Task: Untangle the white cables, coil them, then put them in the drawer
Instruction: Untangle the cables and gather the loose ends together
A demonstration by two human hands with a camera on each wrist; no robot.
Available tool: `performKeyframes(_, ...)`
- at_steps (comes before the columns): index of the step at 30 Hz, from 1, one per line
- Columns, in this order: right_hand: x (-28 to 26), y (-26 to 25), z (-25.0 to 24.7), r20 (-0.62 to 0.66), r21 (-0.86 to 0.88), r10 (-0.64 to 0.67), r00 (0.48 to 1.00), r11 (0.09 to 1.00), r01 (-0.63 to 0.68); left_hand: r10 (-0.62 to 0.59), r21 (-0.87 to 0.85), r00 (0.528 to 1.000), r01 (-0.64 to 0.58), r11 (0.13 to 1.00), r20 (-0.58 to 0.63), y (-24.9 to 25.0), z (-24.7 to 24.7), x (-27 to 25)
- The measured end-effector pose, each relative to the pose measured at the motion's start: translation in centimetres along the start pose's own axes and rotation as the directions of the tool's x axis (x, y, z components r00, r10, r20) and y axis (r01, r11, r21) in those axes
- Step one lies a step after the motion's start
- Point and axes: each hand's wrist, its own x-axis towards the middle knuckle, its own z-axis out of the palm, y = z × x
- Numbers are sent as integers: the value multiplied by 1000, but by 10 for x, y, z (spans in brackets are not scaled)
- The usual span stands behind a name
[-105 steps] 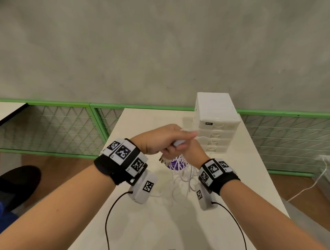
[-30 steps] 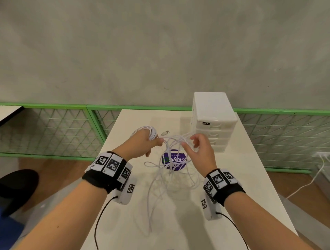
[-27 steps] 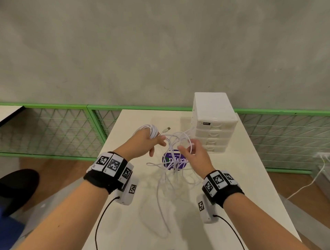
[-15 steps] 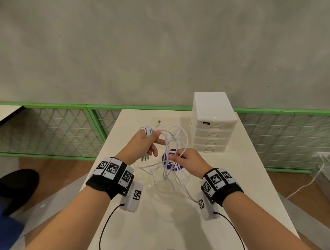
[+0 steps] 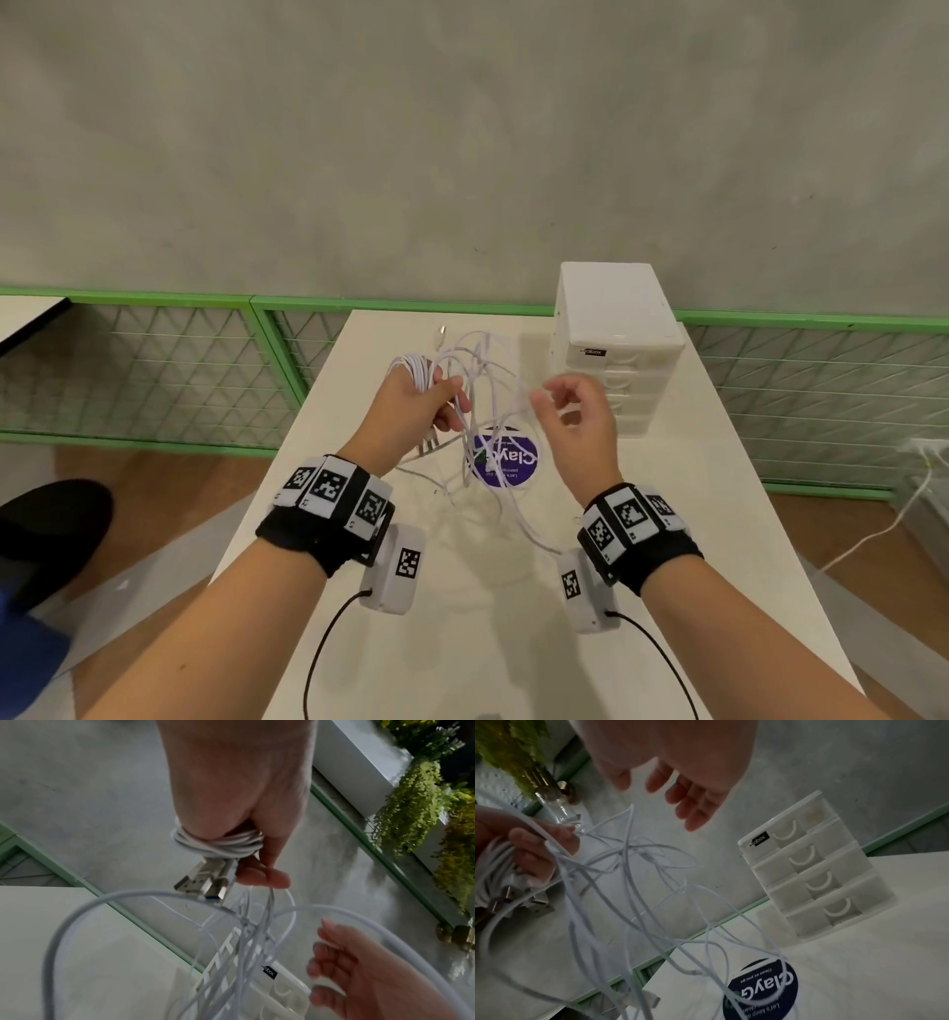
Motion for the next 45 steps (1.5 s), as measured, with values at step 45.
performKeyframes(45,38,-34,12,460,-45,108,881,994,-98,105,231,992,-117,966,63,12,2,-3)
